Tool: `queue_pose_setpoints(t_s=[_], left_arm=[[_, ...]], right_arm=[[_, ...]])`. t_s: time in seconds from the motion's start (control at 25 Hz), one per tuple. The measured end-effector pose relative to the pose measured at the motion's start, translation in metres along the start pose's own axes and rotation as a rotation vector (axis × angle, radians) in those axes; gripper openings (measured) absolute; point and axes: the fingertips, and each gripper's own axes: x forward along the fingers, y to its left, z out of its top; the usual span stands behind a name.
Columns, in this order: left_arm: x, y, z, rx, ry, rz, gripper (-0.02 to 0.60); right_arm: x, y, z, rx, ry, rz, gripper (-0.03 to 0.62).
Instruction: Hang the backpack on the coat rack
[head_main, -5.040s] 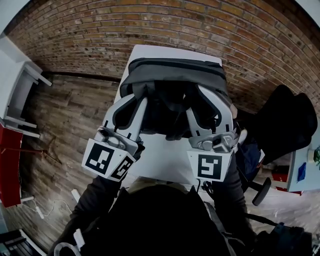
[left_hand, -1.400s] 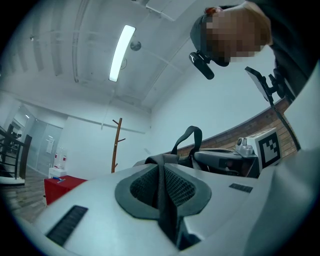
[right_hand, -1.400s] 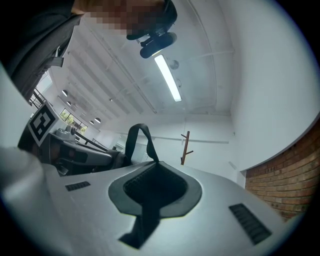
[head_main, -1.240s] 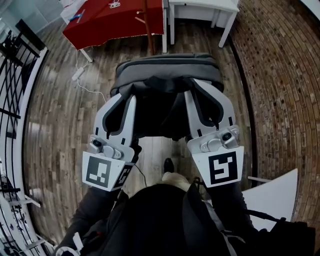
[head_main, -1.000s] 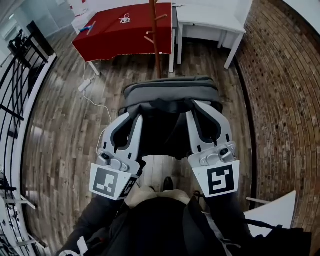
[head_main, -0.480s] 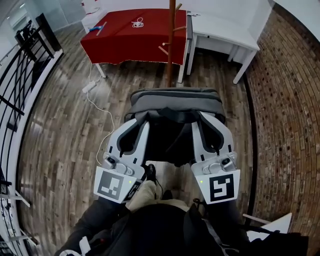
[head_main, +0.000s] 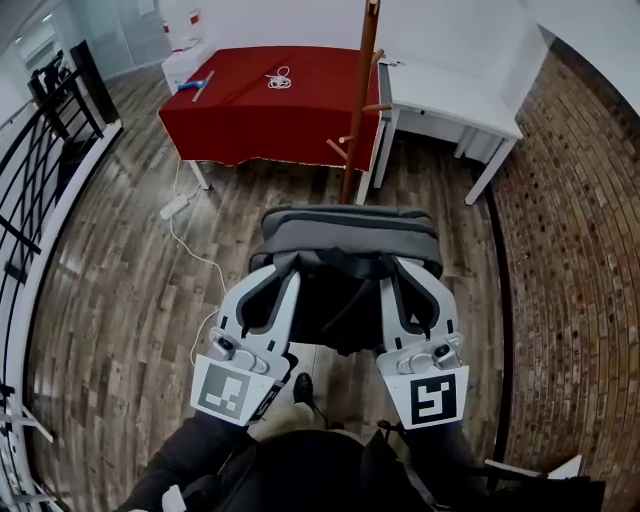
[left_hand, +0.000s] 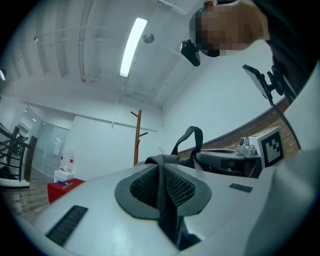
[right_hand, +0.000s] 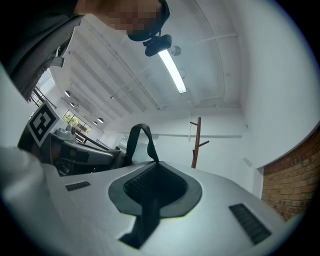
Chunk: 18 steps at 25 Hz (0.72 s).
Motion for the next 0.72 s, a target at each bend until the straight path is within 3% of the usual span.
queue_pose_setpoints(t_s=[0.72], left_arm=[[0.065, 0.092, -0.002, -0.007, -0.029, -0.075, 0.043]], right_arm=[[0.109, -0.009, -0.019, -0.037, 0.004, -0.065, 0.018]])
